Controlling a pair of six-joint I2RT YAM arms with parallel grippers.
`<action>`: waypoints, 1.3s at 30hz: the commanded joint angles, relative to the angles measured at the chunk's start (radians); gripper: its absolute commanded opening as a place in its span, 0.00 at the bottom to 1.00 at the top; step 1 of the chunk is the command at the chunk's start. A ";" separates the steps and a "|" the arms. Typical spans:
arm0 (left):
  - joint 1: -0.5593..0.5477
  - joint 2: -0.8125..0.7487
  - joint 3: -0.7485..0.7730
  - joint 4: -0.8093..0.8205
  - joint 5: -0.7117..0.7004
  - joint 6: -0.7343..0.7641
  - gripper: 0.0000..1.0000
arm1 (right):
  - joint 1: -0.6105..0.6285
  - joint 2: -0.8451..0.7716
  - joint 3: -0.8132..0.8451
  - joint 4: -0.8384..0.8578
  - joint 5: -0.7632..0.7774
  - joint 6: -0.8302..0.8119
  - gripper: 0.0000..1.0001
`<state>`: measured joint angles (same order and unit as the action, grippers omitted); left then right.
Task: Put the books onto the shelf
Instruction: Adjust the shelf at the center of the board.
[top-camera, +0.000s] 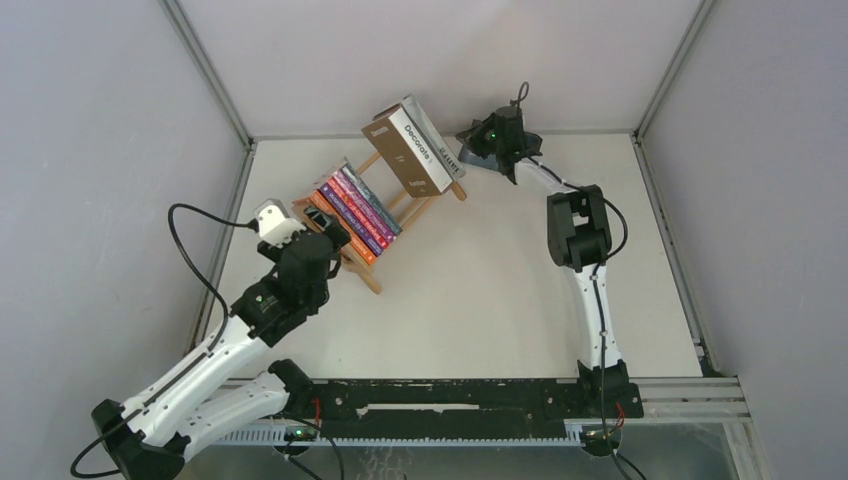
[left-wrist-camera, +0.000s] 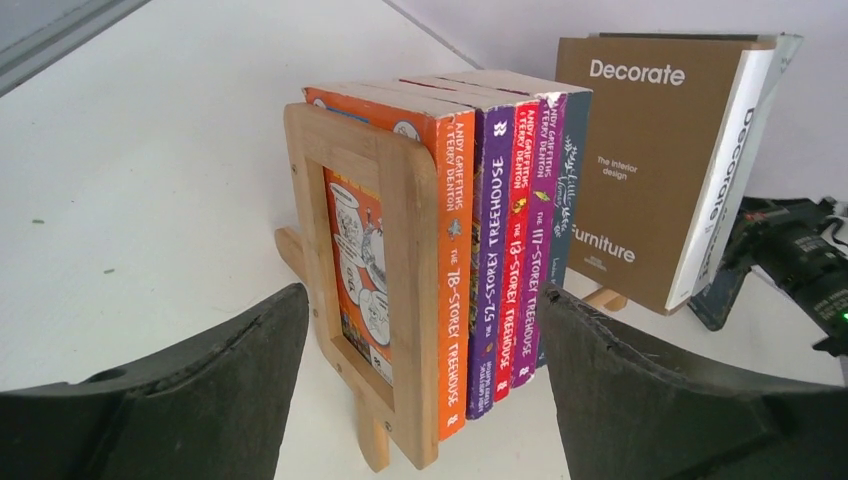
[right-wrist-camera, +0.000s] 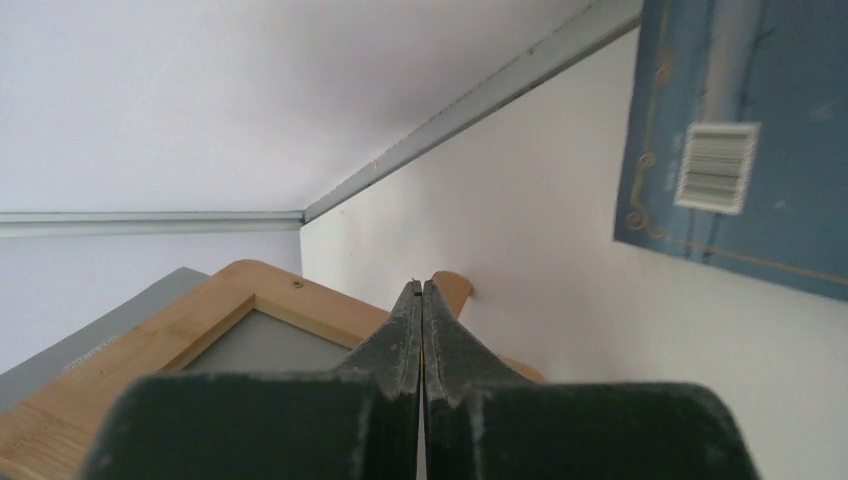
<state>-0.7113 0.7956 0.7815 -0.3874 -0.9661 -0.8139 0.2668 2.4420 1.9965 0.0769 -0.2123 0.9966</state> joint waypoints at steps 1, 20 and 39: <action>0.020 -0.032 -0.003 0.054 0.062 0.084 0.87 | 0.046 0.007 0.018 0.081 0.009 0.089 0.00; 0.044 -0.150 -0.047 0.022 0.150 0.158 0.86 | 0.123 -0.072 -0.235 0.220 0.070 0.163 0.00; 0.046 -0.246 -0.050 -0.058 0.189 0.174 0.86 | 0.253 -0.046 -0.209 0.238 0.135 0.239 0.00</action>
<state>-0.6731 0.5735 0.7483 -0.4286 -0.8032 -0.6624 0.4454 2.4535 1.7634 0.2699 -0.0540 1.2110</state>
